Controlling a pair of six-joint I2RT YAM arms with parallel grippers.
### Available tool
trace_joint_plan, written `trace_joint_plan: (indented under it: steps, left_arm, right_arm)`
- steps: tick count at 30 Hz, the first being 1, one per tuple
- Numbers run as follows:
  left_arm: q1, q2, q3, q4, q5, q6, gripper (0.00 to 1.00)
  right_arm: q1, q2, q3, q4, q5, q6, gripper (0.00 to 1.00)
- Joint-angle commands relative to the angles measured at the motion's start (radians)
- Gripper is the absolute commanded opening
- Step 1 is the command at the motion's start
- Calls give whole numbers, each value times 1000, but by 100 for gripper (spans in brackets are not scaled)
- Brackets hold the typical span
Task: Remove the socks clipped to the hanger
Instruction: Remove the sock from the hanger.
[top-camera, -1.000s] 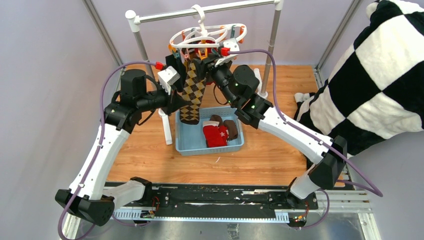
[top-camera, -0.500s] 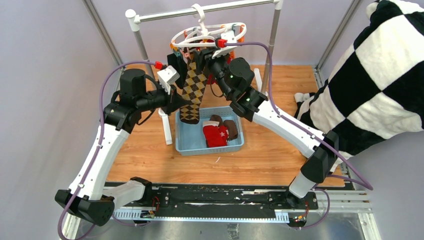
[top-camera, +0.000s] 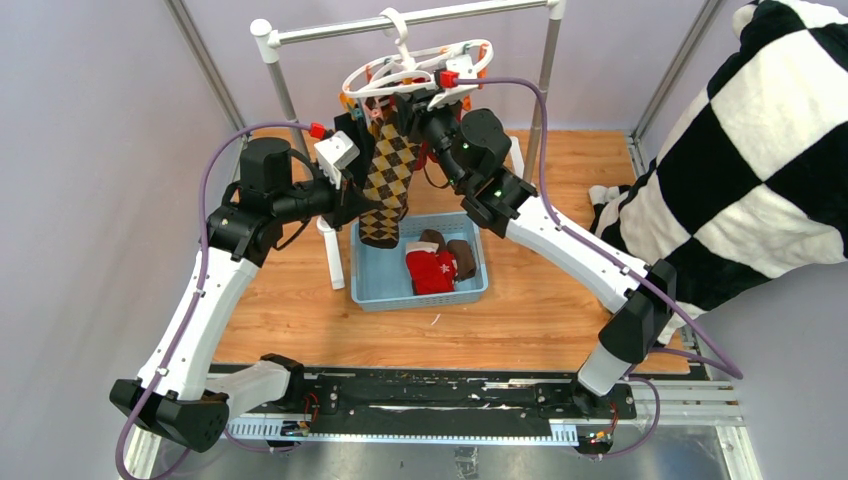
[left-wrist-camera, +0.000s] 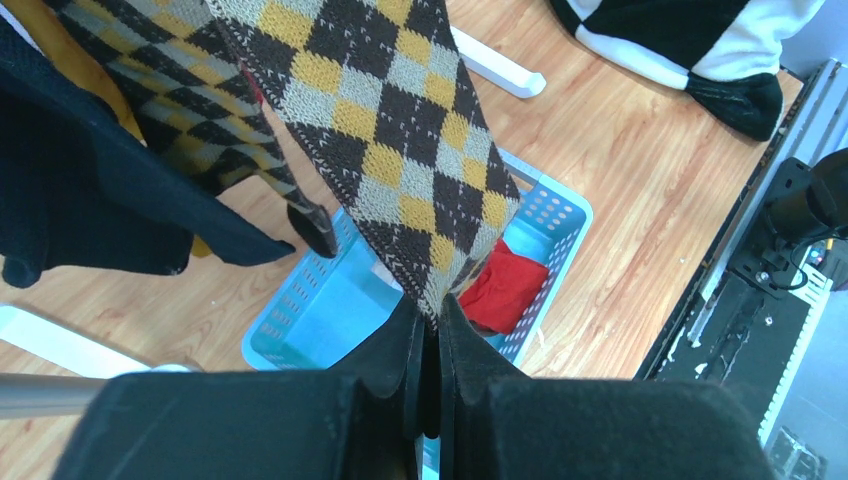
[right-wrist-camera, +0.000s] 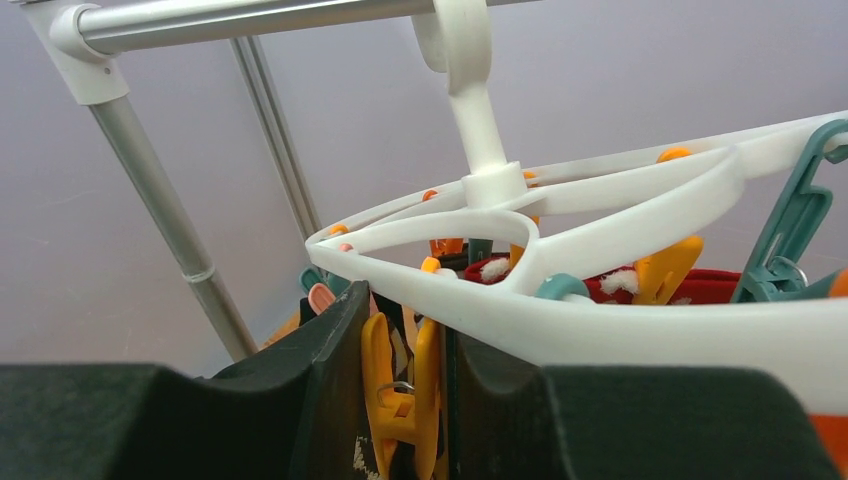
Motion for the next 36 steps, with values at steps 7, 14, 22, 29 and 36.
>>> trace_joint_plan:
  steps: [7, 14, 22, 29, 36]
  left_arm:
    - [-8, -24, -18, -14, -7, 12, 0]
    - [-8, -21, -24, -13, -8, 18, 0]
    - [-8, 2, 10, -13, -5, 20, 0]
    - [-10, 3, 11, -11, -1, 16, 0]
    - [-10, 4, 18, -11, -1, 14, 0]
  right_arm:
    - [-50, -4, 77, -77, -137, 102, 0]
    - [-104, -22, 45, -77, -328, 272, 0]
    - [-110, -81, -48, -84, -301, 287, 35]
    - [-110, -90, -66, -101, -294, 274, 50]
    - [-109, -75, -45, -127, -305, 246, 53]
